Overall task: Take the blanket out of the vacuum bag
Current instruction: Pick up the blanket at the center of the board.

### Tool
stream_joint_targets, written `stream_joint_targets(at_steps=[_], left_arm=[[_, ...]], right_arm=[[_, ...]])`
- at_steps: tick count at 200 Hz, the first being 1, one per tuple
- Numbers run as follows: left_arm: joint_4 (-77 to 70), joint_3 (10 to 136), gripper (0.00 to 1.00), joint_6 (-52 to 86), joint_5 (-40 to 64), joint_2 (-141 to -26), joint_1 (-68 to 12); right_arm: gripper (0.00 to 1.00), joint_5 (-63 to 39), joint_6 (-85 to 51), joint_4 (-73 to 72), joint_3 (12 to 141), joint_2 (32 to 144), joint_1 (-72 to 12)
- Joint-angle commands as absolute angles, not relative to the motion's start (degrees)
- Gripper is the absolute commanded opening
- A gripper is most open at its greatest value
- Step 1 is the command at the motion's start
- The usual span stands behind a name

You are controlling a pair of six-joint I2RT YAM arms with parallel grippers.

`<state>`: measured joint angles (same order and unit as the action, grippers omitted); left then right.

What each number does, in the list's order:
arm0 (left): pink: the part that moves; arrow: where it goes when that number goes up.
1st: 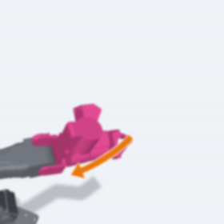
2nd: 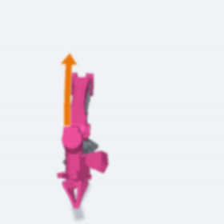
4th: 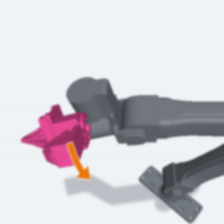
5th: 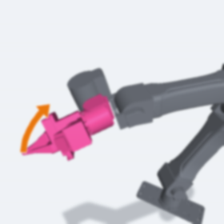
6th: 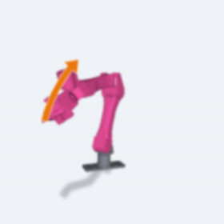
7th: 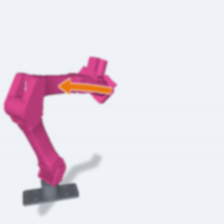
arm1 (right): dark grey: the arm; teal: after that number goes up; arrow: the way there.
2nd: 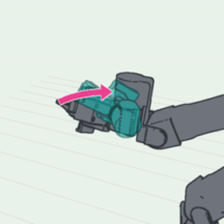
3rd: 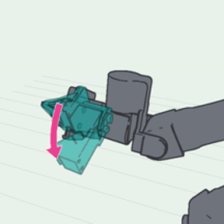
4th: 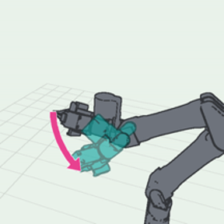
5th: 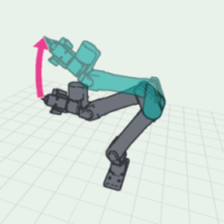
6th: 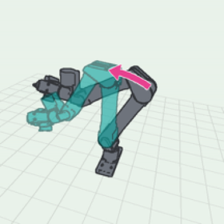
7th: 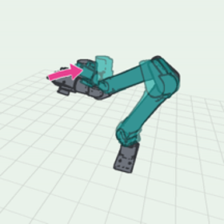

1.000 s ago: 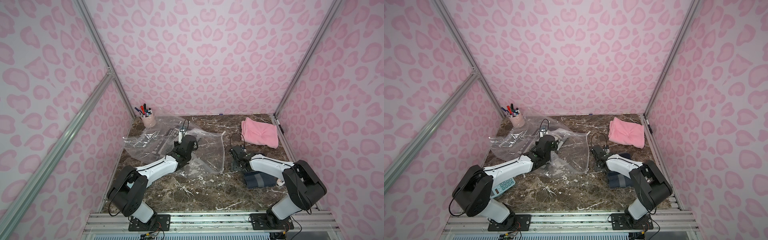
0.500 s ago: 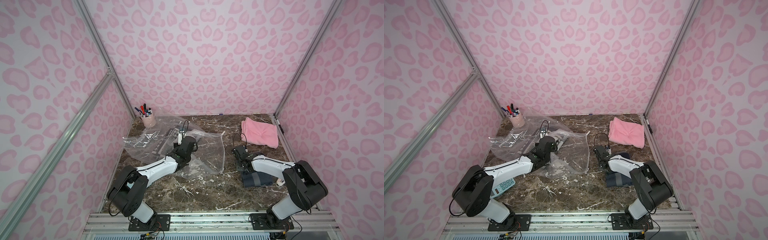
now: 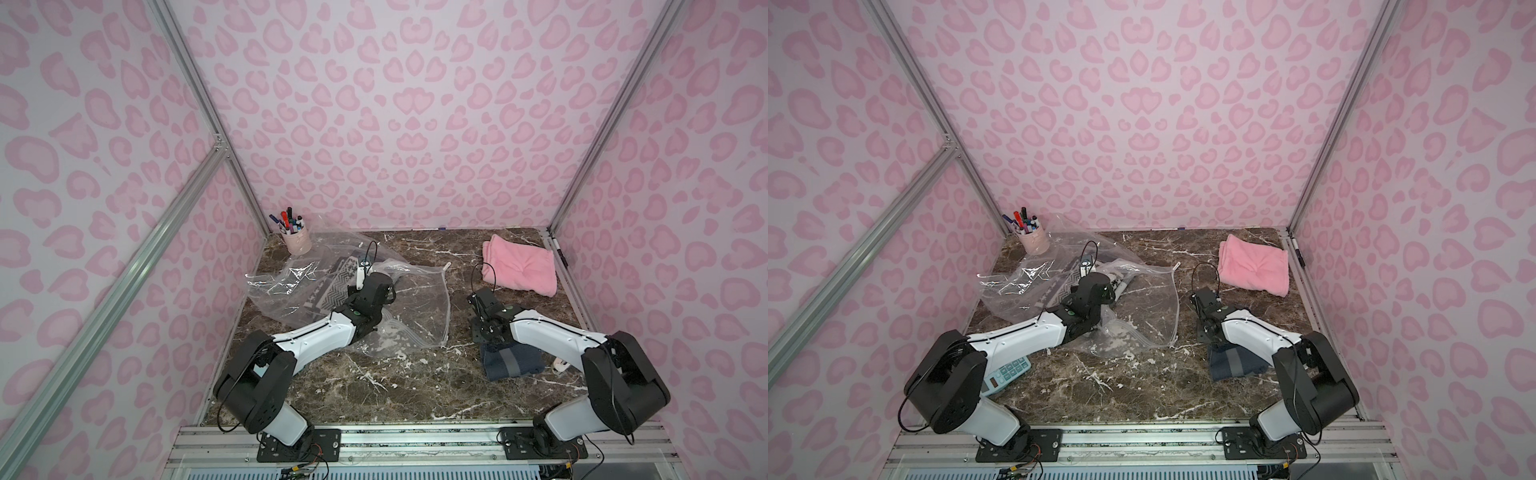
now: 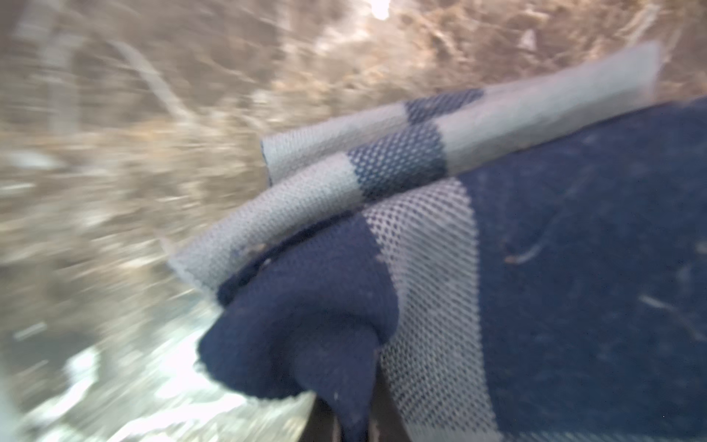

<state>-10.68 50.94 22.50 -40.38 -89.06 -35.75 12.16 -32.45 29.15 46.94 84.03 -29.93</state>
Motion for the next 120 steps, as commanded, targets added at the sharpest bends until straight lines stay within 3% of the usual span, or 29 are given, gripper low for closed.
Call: stream_joint_targets(at_steps=[1,32,120], left_arm=[[-10.0,50.5,0.04,23.2,-39.8,-89.1,-35.7],[-10.5,50.2,0.04,23.4,-39.4,-89.4,-35.9],[-11.0,50.5,0.04,22.4,-39.3,-89.3,-35.9]], right_arm=[[0.0,3.7,-30.8,31.2,48.4,80.3,-28.8],[0.0,-2.4,-29.6,32.2,50.0,73.8,-25.2],[0.0,-7.9,-30.3,30.1,48.4,65.6,-14.9]])
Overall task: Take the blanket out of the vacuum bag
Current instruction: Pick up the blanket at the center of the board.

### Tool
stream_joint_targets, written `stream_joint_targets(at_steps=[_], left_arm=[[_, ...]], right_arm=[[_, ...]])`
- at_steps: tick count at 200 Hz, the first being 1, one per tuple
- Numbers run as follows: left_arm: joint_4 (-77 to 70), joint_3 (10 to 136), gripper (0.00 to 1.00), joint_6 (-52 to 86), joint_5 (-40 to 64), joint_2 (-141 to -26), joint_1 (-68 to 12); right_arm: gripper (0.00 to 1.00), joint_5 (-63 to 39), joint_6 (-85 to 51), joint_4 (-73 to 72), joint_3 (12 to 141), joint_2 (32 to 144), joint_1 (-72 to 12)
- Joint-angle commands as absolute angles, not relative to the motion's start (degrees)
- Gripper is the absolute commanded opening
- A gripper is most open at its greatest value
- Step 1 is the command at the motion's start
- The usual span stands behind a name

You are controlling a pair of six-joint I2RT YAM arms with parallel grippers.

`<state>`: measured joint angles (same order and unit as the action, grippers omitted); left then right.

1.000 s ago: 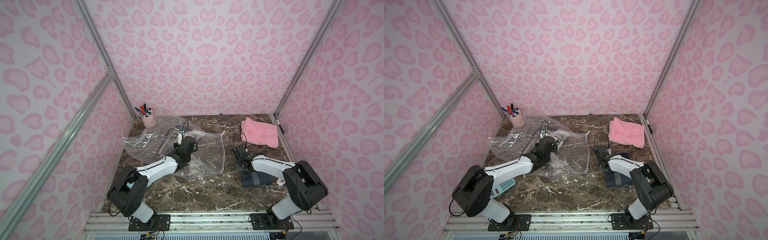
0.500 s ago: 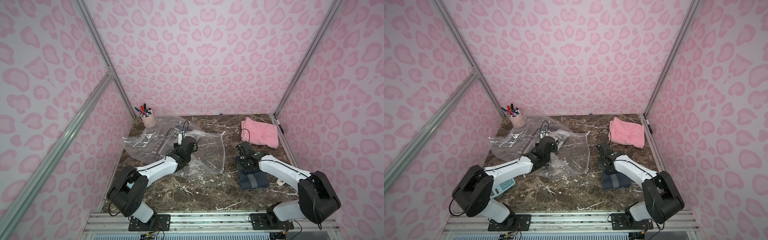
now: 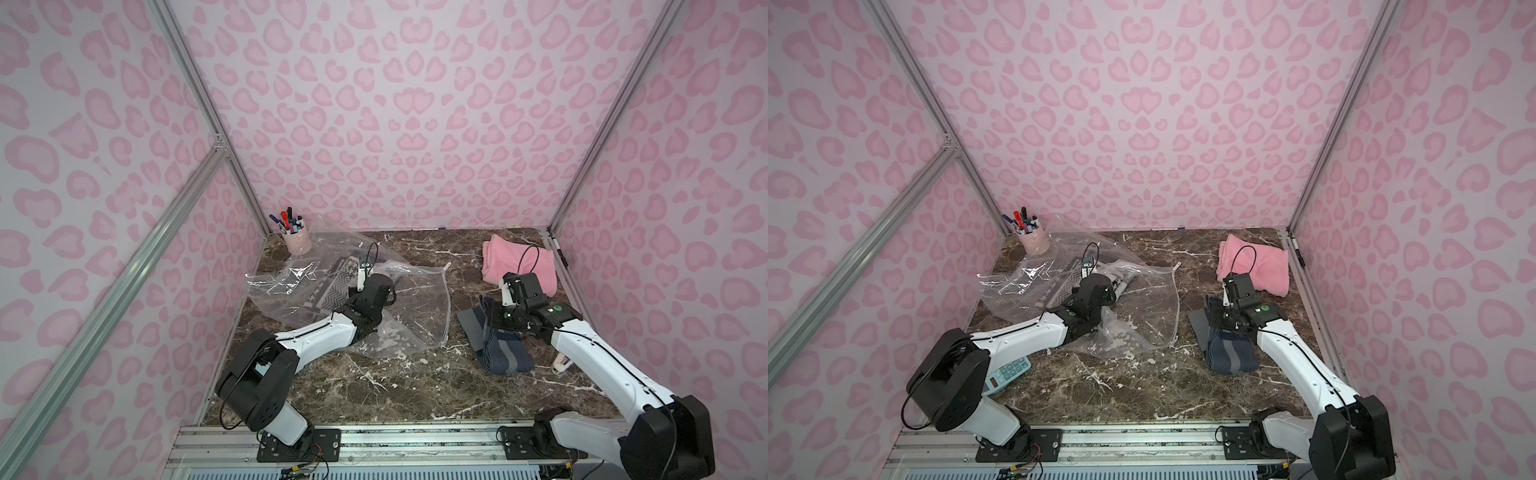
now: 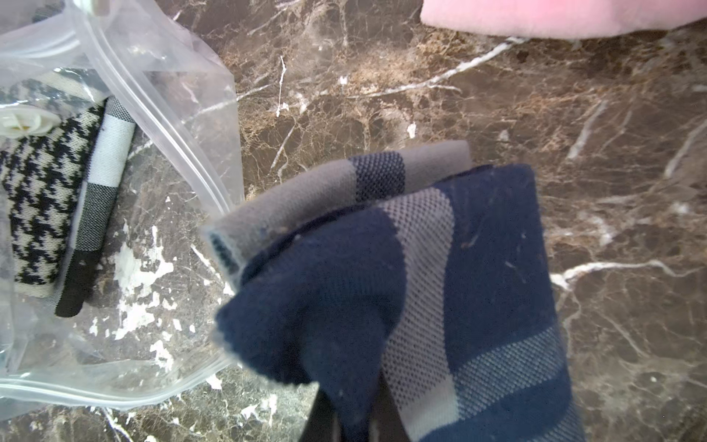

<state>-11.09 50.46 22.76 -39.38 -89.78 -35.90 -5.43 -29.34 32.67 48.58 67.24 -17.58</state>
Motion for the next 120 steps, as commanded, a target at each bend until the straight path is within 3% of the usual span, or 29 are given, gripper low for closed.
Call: stream_joint_targets(at_steps=[1,120], left_arm=[[-11.0,50.5,0.04,22.3,-39.3,-89.2,-35.9],[-9.1,51.4,0.04,23.7,-36.5,-86.0,-35.9]], right_arm=[[0.0,-8.0,-30.4,29.9,48.4,65.5,-14.7],[0.0,-32.2,-37.7,19.0,50.2,59.0,10.2]])
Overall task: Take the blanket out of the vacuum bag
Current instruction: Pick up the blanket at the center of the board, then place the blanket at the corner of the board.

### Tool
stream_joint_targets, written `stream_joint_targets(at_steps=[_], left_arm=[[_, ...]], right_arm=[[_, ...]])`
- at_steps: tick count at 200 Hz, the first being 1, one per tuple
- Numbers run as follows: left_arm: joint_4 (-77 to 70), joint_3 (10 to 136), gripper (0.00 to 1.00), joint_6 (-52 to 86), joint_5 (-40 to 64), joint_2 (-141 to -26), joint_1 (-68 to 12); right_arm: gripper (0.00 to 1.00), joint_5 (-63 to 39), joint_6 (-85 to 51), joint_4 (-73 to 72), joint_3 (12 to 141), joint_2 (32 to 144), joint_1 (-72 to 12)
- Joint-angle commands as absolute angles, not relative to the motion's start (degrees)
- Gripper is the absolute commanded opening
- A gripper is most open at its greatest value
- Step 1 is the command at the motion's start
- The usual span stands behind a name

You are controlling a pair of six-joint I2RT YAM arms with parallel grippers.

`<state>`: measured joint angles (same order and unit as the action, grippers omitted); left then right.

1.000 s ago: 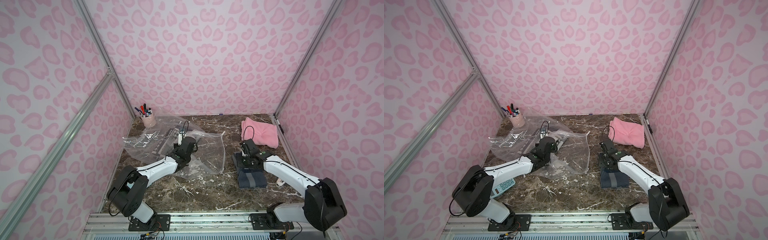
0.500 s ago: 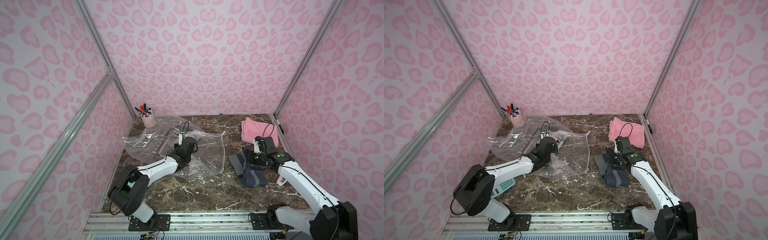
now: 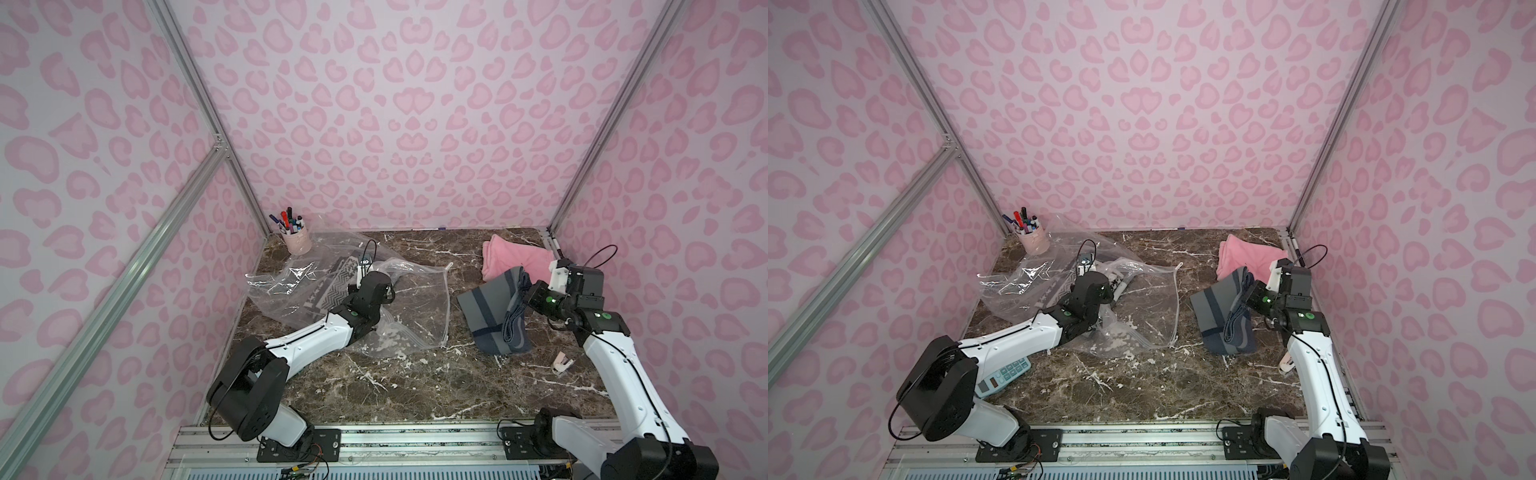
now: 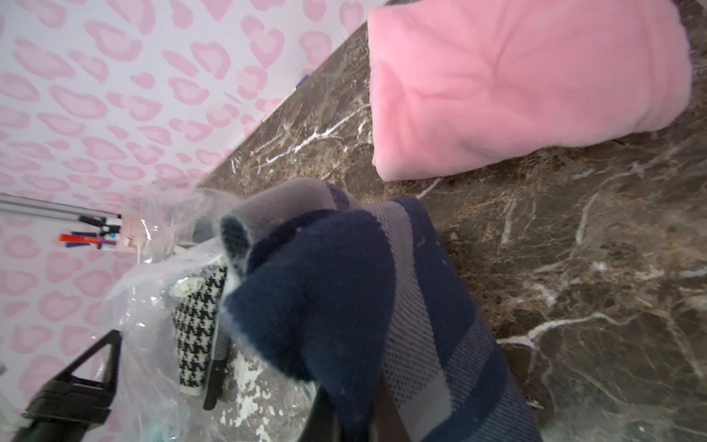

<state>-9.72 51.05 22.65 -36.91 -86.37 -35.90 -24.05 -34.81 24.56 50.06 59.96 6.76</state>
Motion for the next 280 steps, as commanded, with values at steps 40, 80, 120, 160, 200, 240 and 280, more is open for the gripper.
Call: stream_joint_targets(at_steps=[40,80,120,160,200,240,280], left_arm=[[-8.6,51.6,0.04,24.0,-36.2,-86.1,-36.0],[-8.6,51.7,0.04,24.1,-35.9,-85.8,-36.2],[-8.6,52.1,0.04,23.8,-35.6,-86.3,-36.3],[-8.9,52.7,0.04,23.7,-34.7,-87.5,-36.4],[-8.7,53.2,0.04,23.0,-34.6,-88.0,-36.4],[-7.6,55.5,0.04,22.0,-34.6,-88.3,-36.4],[-6.2,57.4,0.04,22.1,-34.9,-89.0,-36.4]], right_arm=[[0.0,-38.4,-38.4,19.9,54.9,58.0,17.7],[0.0,-45.9,-40.8,19.5,56.8,57.3,26.4],[0.0,-43.5,-47.4,15.8,56.6,53.6,30.1],[0.0,-38.9,-49.2,14.8,60.0,55.6,31.4],[0.0,-34.0,-51.6,8.8,58.9,59.2,32.0],[0.0,-32.5,-50.3,6.9,64.5,67.0,32.2],[0.0,-33.6,-49.8,4.4,69.4,76.1,32.2]])
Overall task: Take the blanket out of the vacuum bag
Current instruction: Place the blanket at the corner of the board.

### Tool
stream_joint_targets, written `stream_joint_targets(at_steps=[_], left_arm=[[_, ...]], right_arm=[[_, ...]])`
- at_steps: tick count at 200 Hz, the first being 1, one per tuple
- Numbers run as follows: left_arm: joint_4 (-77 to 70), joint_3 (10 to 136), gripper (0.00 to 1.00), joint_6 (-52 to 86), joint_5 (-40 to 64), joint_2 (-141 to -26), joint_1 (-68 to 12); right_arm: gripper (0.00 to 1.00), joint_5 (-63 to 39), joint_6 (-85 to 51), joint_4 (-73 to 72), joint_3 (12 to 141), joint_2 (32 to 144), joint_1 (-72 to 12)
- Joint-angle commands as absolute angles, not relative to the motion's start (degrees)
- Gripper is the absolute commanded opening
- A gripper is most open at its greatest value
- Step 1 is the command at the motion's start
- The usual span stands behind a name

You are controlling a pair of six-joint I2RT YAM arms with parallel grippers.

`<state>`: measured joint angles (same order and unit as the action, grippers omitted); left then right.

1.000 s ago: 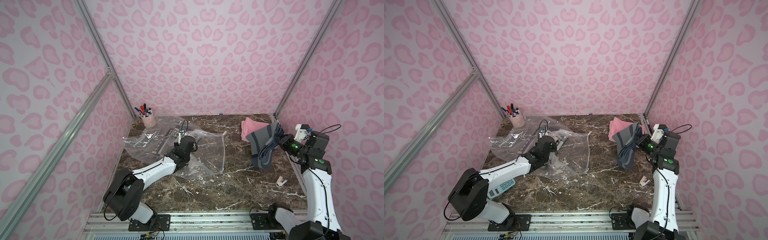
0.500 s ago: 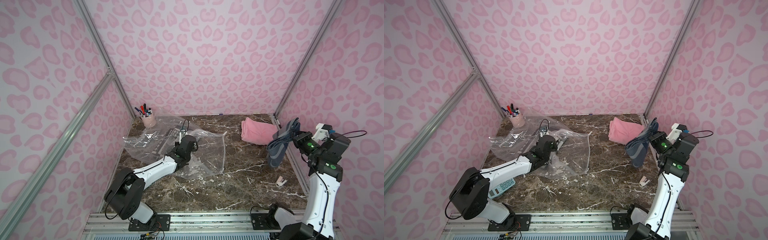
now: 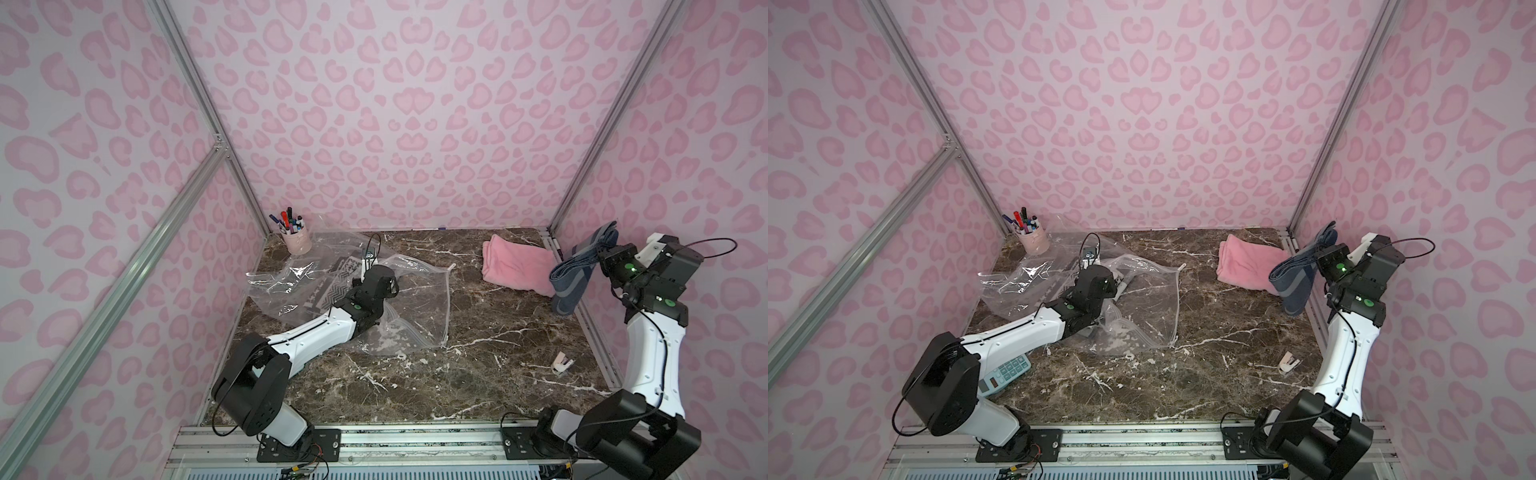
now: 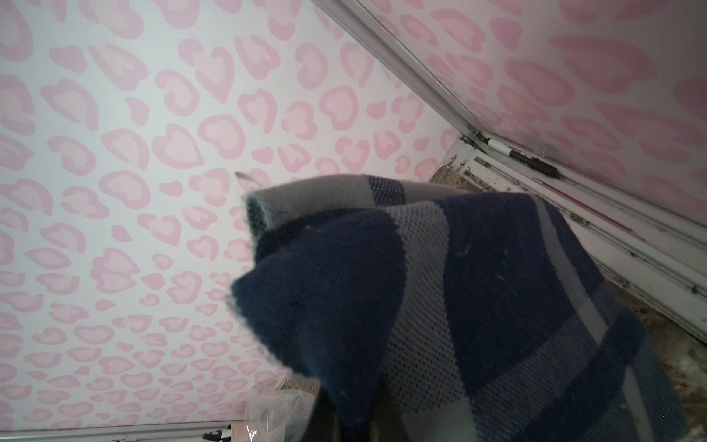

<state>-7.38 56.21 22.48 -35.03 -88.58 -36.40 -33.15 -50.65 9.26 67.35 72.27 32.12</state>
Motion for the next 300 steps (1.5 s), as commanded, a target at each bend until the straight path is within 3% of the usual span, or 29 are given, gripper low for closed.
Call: stream_joint_targets(at_steps=[1,123,300], left_arm=[[-6.1,57.3,0.04,22.2,-34.9,-89.0,-36.4],[-5.1,61.6,0.04,21.7,-37.0,-92.8,-38.1],[-8.7,55.1,0.04,20.7,-35.5,-92.0,-35.1]], right_arm=[[0.0,-33.7,-49.6,4.4,69.5,76.3,32.2],[0.0,-36.6,-44.9,5.2,82.1,95.2,30.5],[0.0,-30.8,-43.6,7.8,87.8,101.4,16.0]])
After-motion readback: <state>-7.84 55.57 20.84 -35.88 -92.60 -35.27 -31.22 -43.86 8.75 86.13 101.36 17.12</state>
